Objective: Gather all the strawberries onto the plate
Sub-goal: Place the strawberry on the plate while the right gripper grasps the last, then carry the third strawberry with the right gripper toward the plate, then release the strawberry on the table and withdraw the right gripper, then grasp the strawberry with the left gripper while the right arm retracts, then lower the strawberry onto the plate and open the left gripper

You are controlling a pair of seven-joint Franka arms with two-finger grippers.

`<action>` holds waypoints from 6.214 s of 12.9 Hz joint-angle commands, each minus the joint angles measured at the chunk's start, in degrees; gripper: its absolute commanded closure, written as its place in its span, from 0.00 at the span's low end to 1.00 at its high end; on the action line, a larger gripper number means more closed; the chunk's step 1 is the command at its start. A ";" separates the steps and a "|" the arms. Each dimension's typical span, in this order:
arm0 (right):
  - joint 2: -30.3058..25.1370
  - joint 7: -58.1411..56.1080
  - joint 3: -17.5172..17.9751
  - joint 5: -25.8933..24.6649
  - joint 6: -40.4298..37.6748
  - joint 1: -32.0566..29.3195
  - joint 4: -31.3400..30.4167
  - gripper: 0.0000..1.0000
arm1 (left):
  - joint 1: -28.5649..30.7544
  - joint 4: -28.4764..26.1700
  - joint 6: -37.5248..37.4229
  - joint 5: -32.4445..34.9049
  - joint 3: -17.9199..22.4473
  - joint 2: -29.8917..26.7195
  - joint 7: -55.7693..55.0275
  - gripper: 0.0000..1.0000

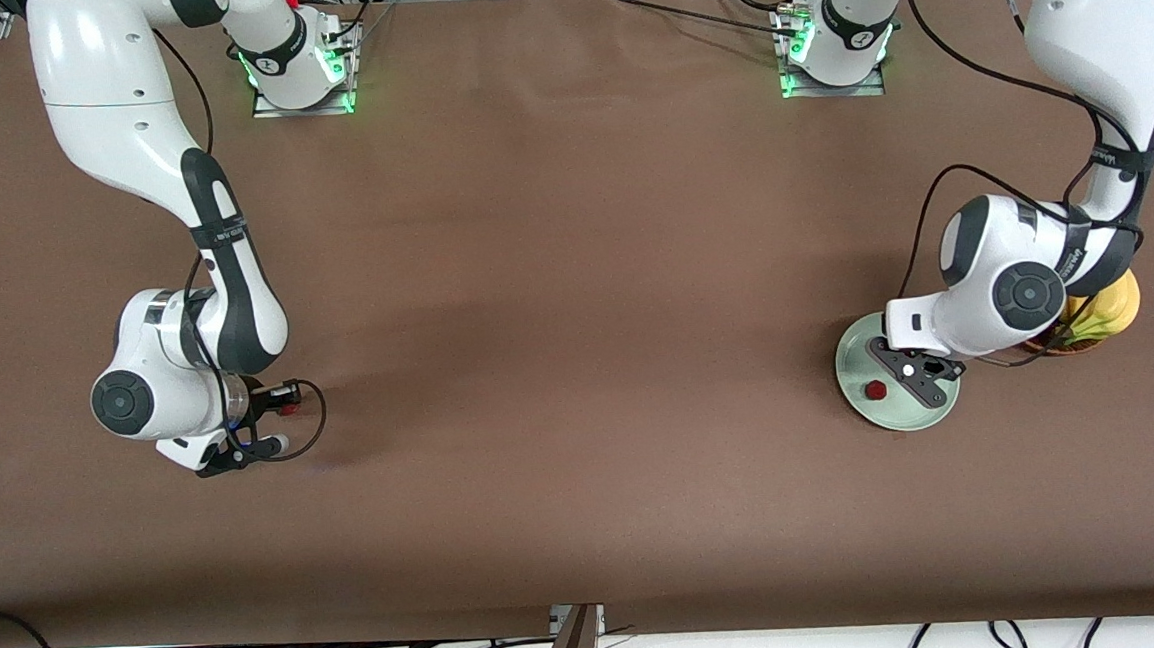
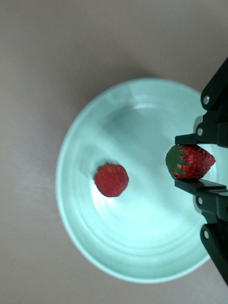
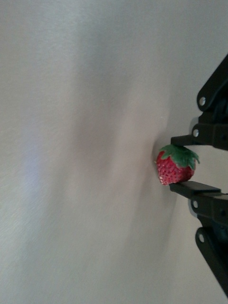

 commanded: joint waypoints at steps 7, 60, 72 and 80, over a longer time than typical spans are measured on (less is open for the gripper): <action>1.59 23.10 12.22 4.47 -0.18 3.21 10.27 0.86 | 0.70 0.57 -3.06 0.63 -3.32 -5.14 3.83 0.00; -38.11 20.51 11.20 -10.21 -32.60 -4.53 1.24 0.01 | -33.93 2.25 47.72 -11.77 6.59 12.17 -48.92 1.00; -38.39 20.51 10.49 -13.46 -32.52 -4.62 4.22 0.01 | -24.19 0.31 5.64 -11.77 6.50 -4.89 -21.63 1.00; -38.21 20.95 11.02 -19.61 -29.09 -3.04 4.92 0.01 | -7.93 1.98 2.52 -9.33 6.77 -3.93 17.34 0.95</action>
